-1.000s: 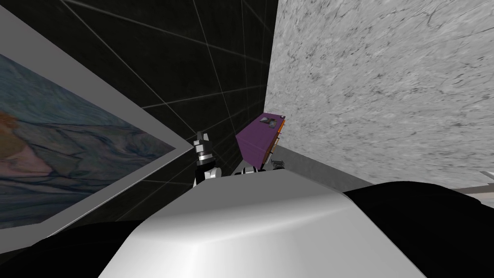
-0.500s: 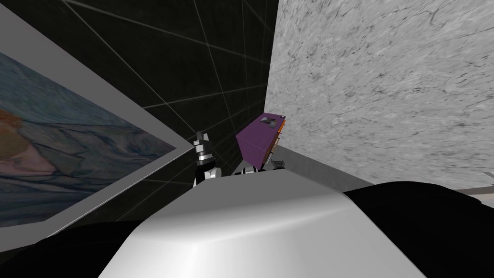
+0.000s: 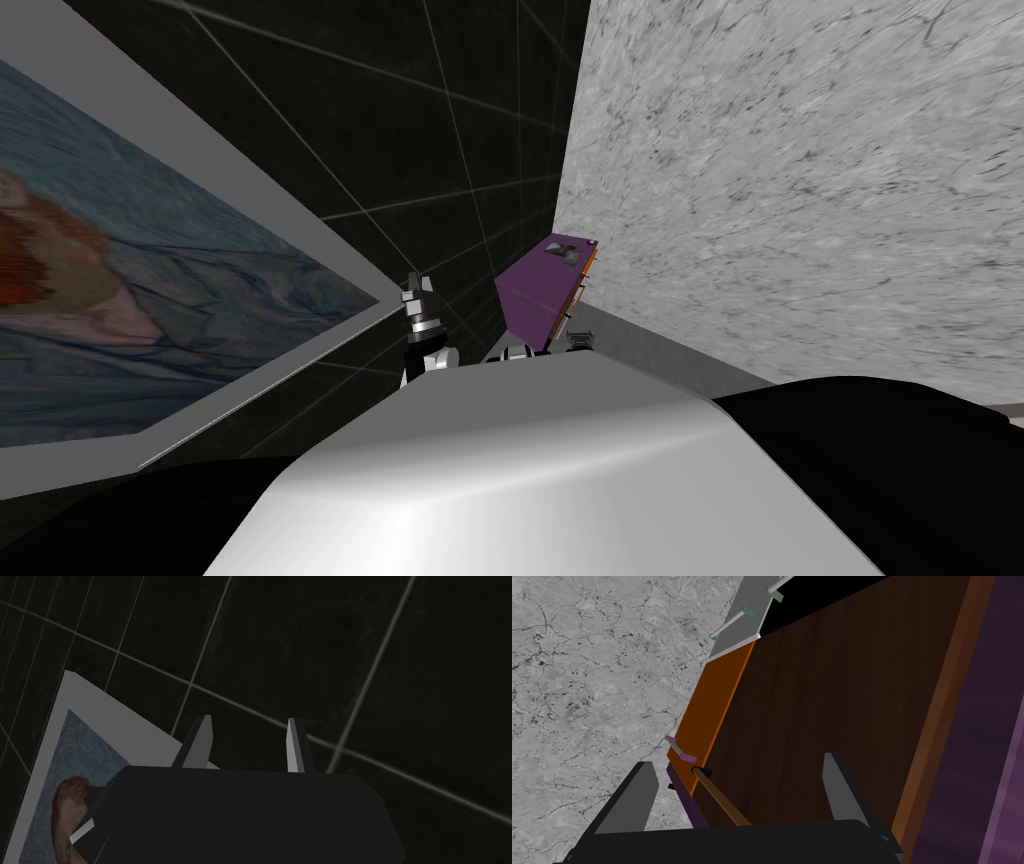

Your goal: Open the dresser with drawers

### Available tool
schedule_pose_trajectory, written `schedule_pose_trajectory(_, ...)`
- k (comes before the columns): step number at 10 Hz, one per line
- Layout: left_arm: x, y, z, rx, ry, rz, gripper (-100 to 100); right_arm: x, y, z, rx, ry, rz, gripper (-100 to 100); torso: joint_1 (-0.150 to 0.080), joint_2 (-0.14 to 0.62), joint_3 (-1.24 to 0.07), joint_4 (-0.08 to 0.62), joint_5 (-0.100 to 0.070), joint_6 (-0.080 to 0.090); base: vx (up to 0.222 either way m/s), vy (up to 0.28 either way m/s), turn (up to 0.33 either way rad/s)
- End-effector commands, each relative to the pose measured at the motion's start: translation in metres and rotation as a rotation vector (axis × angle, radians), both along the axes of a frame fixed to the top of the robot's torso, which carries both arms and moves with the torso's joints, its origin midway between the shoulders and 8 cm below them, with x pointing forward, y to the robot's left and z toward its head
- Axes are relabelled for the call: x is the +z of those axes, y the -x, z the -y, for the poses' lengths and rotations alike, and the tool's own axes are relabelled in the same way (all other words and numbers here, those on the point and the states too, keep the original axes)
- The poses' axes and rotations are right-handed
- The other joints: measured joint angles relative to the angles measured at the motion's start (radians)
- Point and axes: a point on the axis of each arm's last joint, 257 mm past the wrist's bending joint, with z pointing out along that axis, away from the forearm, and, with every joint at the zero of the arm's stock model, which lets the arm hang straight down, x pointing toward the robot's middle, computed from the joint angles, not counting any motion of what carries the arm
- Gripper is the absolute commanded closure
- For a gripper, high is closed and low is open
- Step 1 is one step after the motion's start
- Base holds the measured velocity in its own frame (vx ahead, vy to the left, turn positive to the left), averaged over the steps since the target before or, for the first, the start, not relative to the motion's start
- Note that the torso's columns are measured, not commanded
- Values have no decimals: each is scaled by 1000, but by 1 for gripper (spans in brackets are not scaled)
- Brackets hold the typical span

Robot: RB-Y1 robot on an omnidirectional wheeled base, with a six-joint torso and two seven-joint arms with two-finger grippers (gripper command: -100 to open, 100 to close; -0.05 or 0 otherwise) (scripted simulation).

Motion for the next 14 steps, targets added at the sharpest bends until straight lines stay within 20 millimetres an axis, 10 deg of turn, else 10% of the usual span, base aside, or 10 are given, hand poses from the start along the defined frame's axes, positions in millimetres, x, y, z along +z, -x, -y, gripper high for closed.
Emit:
schedule_pose_trajectory(1,0,0,0,0,0,0,0,1,1,15,12,101,-31,-100,0,0,0,0,0,0,-13,38,54)
schedule_pose_trajectory(14,0,0,0,0,0,0,0,21,-6,73,64,559,-165,-100,1,0,0,0,0,0,-5,44,46)
